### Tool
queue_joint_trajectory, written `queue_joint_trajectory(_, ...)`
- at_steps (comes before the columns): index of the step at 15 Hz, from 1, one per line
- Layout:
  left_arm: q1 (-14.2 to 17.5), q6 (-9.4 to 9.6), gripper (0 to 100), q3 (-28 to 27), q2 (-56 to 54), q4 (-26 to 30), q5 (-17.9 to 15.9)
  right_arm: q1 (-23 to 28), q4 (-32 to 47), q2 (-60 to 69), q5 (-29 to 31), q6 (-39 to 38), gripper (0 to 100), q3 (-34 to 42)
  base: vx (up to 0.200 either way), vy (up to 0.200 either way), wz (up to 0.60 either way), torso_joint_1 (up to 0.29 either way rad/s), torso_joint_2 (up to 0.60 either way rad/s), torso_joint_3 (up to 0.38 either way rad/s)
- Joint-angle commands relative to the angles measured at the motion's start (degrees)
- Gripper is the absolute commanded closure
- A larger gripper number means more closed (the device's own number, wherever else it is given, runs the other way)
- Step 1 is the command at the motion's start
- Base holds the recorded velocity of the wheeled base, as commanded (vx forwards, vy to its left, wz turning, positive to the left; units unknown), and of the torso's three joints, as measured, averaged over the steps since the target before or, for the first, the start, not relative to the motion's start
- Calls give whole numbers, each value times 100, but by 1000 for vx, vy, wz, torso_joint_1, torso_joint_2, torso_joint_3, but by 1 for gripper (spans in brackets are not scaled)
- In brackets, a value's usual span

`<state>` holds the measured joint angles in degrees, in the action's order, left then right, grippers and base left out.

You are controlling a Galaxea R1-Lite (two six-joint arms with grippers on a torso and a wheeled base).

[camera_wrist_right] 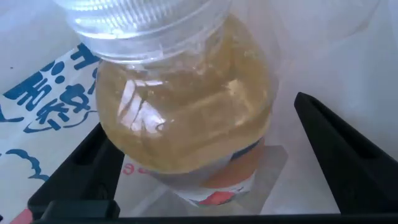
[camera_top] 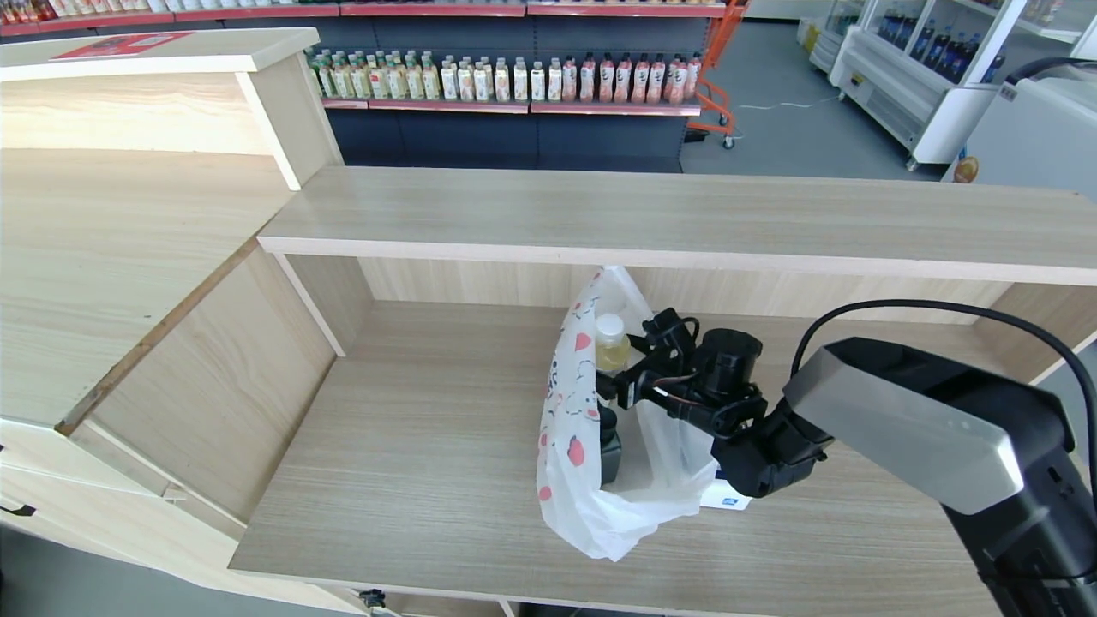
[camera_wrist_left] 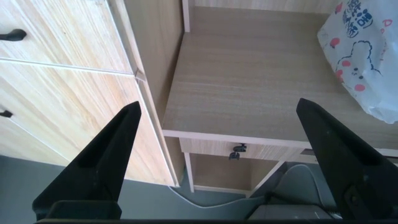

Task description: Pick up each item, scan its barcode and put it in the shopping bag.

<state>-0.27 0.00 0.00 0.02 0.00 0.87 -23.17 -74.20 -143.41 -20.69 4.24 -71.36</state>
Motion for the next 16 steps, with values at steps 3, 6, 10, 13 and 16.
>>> queue_joint_trajectory(3,0,0,0,0,-2,0,1,32,20,674,3,-503,0,334,0,0,0,0,0,0)
queue_joint_trajectory(6,0,0,0,0,-2,0,1,41,345,1474,-5,-855,0,747,0,0,0,0,0,0)
queue_joint_trajectory(10,0,0,0,0,-2,0,1,50,890,2994,-5,-1198,0,2144,0,0,0,0,0,0)
queue_joint_trajectory(13,0,0,0,0,-2,0,1,85,917,3882,-5,-1312,0,3032,0,0,0,0,0,0)
queue_joint_trajectory(16,0,0,0,0,-2,0,1,208,1180,5262,38,-1549,0,4113,0,0,0,0,0,0)
